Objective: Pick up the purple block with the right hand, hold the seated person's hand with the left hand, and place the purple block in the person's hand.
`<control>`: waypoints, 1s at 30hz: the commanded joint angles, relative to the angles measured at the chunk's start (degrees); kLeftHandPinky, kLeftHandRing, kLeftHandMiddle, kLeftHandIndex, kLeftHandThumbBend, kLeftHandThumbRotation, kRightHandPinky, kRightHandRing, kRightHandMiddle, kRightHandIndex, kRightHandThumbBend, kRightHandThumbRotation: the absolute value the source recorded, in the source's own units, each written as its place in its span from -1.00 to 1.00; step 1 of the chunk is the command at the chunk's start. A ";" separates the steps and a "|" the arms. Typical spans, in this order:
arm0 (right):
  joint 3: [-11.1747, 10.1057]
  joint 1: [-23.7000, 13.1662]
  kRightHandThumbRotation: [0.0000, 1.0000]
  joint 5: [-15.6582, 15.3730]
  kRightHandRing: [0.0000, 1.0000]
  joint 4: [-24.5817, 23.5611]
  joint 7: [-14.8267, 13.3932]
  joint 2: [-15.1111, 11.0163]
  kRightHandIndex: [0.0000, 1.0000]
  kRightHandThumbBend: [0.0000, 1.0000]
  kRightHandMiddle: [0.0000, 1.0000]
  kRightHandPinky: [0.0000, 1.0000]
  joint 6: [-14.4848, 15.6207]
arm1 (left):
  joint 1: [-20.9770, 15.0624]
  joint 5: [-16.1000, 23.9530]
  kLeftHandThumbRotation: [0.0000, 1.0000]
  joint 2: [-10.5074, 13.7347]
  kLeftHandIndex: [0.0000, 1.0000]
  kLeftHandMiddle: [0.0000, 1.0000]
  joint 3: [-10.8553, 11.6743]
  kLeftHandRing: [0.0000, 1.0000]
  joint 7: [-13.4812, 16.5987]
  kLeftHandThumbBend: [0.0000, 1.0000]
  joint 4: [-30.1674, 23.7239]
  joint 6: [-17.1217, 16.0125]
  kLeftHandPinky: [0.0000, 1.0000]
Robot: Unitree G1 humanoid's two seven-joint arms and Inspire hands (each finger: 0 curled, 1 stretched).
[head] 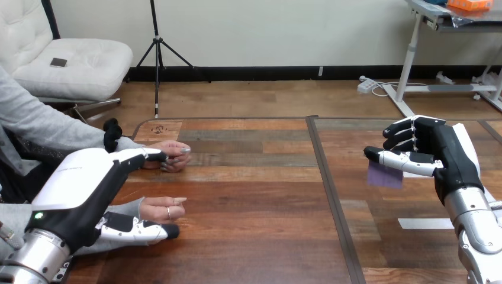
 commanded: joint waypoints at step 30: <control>-1.52 -2.77 -1.00 0.64 -0.21 -2.12 0.14 0.46 -0.13 0.70 -0.12 -0.26 -1.75 | -7.98 4.68 -0.37 6.86 0.57 0.62 -5.00 0.58 1.07 1.00 5.08 2.01 0.48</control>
